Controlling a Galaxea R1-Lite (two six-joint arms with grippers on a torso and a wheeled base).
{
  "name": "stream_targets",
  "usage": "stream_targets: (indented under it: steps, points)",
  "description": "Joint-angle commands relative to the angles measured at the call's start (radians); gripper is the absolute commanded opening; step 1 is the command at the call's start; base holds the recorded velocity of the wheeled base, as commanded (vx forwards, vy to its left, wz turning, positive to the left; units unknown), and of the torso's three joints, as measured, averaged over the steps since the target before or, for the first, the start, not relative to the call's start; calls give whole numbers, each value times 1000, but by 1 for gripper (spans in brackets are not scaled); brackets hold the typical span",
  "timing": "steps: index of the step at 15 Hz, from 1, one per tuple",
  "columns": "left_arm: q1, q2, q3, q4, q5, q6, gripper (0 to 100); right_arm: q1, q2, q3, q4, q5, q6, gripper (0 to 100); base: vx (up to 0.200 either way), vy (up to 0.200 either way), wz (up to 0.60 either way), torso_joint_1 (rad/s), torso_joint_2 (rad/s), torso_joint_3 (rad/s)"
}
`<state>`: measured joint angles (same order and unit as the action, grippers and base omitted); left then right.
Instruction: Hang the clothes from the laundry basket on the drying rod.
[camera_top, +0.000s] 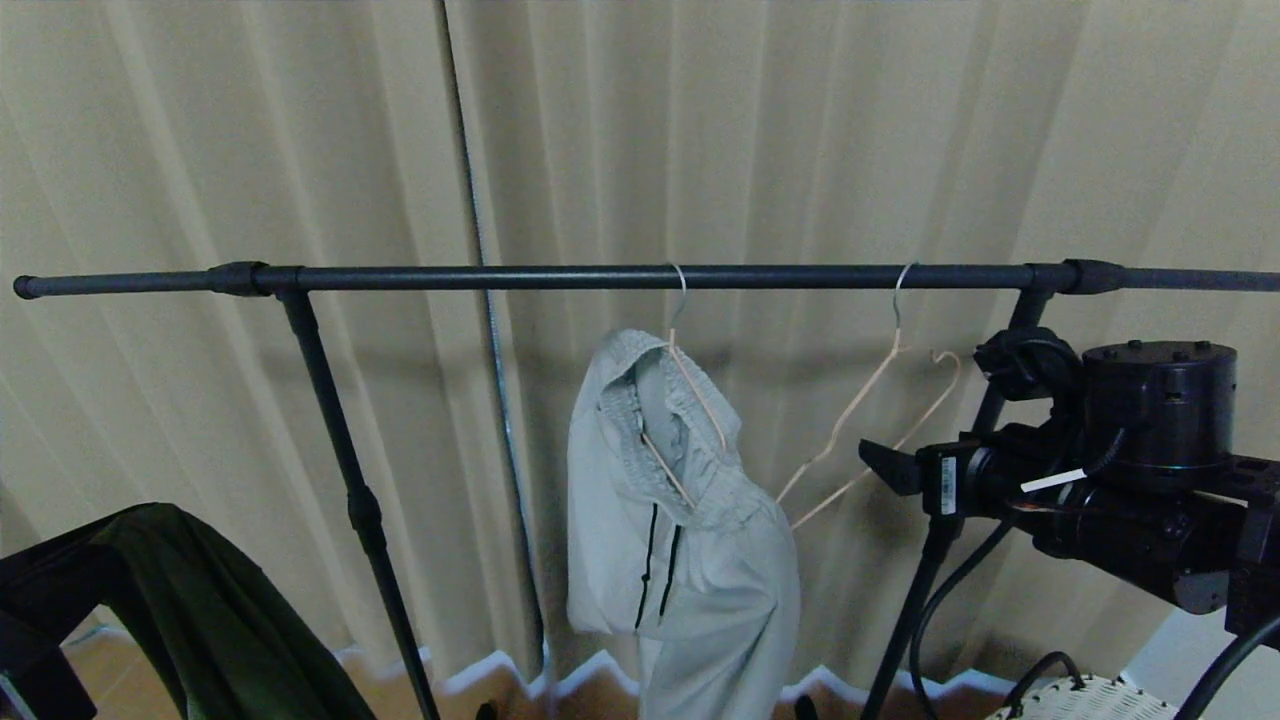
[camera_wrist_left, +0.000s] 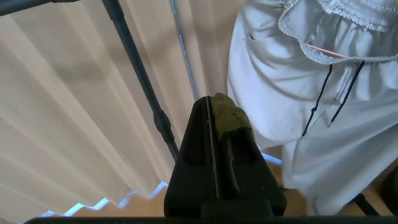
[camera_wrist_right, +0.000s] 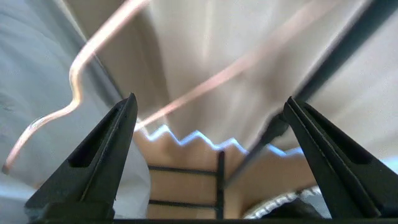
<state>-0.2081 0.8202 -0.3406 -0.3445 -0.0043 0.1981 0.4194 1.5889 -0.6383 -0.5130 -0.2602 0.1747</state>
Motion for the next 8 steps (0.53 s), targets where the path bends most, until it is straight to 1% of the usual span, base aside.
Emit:
stream_targets:
  steps: [1,3,5,8]
  points:
    - [-1,0,0,-1,0,0,0,29,-24,-8,-2,21,2,100,0,0,0,0,0,0]
    - [-1,0,2,-1,0,0,0,33,-10,-32,-22,36,0,100,0,0,0,0,0,0]
    - [1,0,2,-1,0,0,0,52,55,-98,-56,41,-1,100,0,0,0,0,0,0]
    - [3,0,2,-1,1,-2,0,55,134,-164,-56,39,-1,100,0,0,0,0,0,0]
